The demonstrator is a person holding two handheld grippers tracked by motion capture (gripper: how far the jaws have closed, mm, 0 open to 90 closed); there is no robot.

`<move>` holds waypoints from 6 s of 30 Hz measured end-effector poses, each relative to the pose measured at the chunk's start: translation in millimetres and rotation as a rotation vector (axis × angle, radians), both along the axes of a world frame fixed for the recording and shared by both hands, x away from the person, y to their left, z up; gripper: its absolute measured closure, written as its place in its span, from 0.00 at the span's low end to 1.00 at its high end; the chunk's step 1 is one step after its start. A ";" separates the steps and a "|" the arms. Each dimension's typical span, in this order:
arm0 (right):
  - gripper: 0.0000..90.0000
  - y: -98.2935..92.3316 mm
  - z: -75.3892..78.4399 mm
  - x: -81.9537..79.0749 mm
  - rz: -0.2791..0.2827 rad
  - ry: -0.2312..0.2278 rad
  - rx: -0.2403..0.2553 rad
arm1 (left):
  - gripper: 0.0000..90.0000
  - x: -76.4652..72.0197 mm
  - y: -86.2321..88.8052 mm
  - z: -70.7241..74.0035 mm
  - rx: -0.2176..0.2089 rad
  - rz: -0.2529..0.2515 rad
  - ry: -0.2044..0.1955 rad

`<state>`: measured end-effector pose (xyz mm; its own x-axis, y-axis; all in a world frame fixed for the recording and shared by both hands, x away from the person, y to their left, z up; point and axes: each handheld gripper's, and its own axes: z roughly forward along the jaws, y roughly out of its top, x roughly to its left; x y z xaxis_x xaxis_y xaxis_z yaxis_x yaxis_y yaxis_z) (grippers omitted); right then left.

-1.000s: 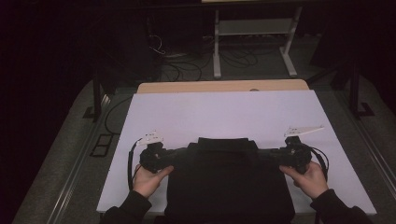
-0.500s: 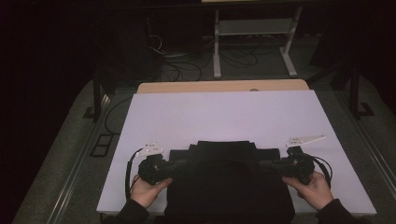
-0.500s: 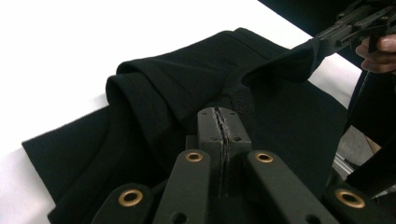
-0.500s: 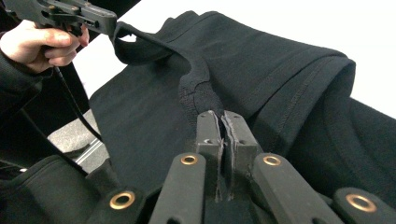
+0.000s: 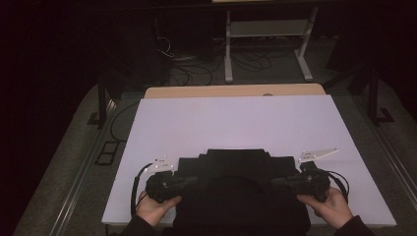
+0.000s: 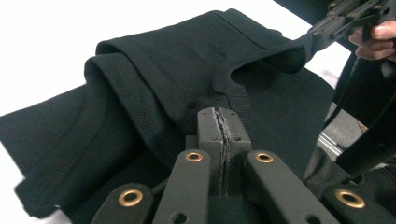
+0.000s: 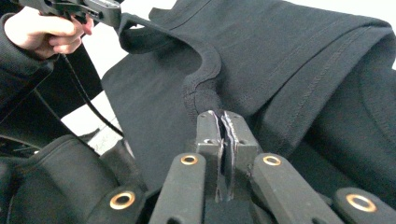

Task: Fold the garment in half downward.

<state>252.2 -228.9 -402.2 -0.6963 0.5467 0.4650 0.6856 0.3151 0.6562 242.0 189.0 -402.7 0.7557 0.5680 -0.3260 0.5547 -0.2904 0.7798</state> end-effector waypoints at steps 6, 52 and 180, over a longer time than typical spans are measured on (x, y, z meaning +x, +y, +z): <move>0.94 1.9 -0.8 -7.8 0.016 0.016 0.000 | 0.98 -10.5 -1.1 0.0 0.005 -0.022 0.010; 0.53 4.9 -4.3 -30.0 0.035 0.026 -0.022 | 0.48 -29.3 0.4 -0.3 0.006 -0.026 -0.009; 0.30 -72.5 -39.6 101.5 -0.129 -0.063 -0.189 | 0.15 114.1 53.5 -45.4 0.036 0.023 0.076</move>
<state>353.6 -301.4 -441.9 -0.6394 0.7060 0.3043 0.6879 0.3487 0.6366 356.1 242.4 -448.1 0.7164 0.5970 -0.3610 0.6185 -0.3039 0.7247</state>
